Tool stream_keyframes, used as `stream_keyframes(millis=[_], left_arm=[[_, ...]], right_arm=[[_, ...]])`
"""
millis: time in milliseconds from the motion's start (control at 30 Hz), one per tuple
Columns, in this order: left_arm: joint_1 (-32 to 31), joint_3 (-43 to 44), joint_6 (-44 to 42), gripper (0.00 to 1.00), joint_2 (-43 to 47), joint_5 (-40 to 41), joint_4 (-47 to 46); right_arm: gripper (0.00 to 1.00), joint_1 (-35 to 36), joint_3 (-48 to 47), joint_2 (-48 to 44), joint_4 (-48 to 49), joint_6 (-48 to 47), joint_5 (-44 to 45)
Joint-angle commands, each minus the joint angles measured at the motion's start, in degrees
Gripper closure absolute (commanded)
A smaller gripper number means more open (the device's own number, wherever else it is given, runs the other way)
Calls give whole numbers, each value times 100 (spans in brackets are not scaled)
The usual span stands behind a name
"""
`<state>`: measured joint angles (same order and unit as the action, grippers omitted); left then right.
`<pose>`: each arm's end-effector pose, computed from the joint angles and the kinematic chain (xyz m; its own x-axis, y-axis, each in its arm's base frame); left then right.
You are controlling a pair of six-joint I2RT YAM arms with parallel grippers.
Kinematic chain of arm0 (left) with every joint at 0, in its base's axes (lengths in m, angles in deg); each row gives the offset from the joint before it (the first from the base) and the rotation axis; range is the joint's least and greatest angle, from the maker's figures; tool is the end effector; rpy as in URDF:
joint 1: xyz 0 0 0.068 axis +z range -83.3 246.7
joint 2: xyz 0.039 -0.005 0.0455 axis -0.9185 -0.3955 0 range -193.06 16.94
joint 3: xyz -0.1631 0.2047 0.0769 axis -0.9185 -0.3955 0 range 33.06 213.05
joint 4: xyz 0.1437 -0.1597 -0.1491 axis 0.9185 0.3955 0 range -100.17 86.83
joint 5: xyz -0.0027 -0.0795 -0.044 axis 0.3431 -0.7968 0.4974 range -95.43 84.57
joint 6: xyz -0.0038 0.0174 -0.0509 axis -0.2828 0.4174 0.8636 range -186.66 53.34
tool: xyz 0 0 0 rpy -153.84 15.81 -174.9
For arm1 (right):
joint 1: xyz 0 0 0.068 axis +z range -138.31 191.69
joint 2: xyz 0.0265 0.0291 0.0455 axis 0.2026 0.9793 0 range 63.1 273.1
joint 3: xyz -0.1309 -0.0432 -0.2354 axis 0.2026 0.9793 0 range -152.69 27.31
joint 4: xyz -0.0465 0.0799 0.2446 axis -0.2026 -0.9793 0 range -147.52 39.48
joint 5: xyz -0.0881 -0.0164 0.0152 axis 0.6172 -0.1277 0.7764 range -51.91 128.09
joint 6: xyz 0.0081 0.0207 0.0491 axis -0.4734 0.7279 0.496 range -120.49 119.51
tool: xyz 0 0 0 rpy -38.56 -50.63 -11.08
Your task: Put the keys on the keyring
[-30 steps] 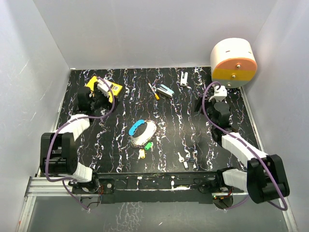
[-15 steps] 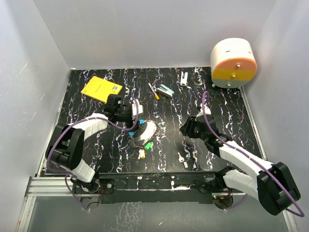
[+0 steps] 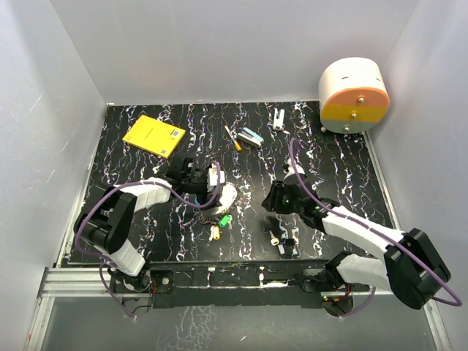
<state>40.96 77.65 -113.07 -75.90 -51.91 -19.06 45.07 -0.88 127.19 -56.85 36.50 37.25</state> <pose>0.2745 -0.1611 0.1719 0.1885 0.4628 -0.8662 0.9682 0.0603 0.2429 0.1831 0.1211 0.1822 -0.7847 0.2034 -0.5855 -0.1090 0.8846 0.4534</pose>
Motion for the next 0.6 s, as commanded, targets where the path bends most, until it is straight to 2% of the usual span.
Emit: stream_keyframes(millis=[0, 200, 400, 567], left_arm=[[-106, -106, 187, 19, 304, 161, -171], [-299, -136, 524, 17, 257, 480, -457], [-333, -231, 283, 17, 371, 623, -25], [-344, -342, 813, 16, 306, 748, -645]], right_arm=[[59, 275, -533, 357, 208, 103, 63], [59, 595, -836, 795, 272, 149, 172], [59, 763, -938, 921, 267, 174, 294], [59, 774, -945, 897, 247, 159, 369]])
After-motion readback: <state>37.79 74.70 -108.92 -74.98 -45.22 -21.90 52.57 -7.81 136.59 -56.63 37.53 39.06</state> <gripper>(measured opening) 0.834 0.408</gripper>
